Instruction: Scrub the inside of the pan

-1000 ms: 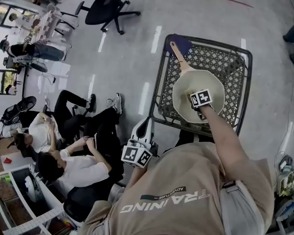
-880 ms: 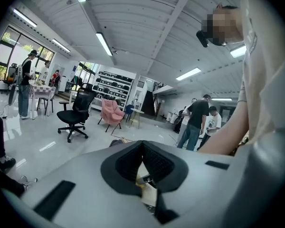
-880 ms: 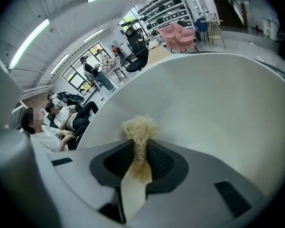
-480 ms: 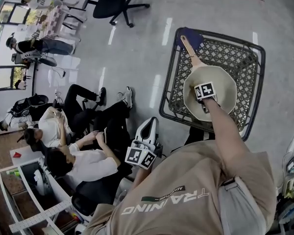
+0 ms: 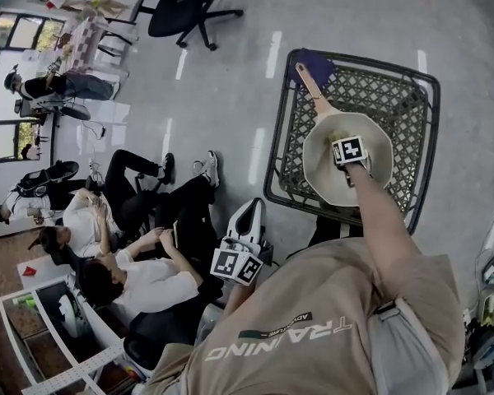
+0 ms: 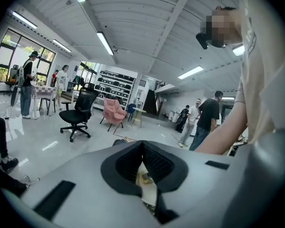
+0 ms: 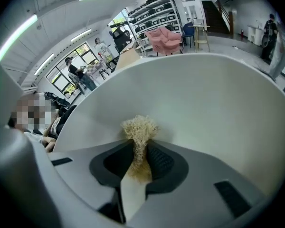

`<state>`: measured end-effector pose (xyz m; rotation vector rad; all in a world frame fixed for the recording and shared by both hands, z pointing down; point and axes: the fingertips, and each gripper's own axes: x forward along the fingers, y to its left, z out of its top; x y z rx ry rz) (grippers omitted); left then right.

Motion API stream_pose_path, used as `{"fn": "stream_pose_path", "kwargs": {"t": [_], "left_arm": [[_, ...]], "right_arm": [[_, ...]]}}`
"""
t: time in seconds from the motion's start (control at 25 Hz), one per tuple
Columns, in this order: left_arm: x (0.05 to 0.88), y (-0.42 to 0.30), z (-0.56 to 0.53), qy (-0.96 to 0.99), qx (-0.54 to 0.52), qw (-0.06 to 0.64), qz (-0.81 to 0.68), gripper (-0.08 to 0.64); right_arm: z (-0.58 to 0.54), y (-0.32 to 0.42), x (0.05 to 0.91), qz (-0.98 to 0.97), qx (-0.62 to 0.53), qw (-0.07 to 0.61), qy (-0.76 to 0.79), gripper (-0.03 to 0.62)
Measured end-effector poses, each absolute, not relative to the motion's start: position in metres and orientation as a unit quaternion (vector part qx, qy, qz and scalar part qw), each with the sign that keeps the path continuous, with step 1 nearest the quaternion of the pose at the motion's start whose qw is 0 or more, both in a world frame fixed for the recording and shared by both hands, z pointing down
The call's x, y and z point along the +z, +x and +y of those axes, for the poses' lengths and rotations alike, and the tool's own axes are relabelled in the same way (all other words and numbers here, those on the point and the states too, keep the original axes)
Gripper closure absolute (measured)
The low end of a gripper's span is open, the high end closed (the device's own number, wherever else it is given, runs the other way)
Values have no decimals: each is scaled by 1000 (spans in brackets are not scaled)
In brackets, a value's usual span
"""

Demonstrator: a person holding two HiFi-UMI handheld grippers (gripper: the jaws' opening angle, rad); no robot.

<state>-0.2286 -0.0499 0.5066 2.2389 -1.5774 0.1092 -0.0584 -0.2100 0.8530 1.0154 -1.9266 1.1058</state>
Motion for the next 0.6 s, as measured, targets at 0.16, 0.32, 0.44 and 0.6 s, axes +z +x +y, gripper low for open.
{"fn": "stream_pose_path", "kwargs": {"t": [0.16,0.32,0.44,0.6], "left_arm": [[505,-222,-50,807,37,203,-554,543],[505,-220,-53,809,30,205,-550,542],[505,-221,-54,807,26,206,-553,543],[499,-218,-54,810,18,200,-551,543]], "right_arm": [[-211,-36,852,-723,423,354,416,497],[-214,5,850,-684,399,397,464,497],[-213,16,850,-672,383,406,487,497],[-211,26,850,-661,370,420,500,497]]}}
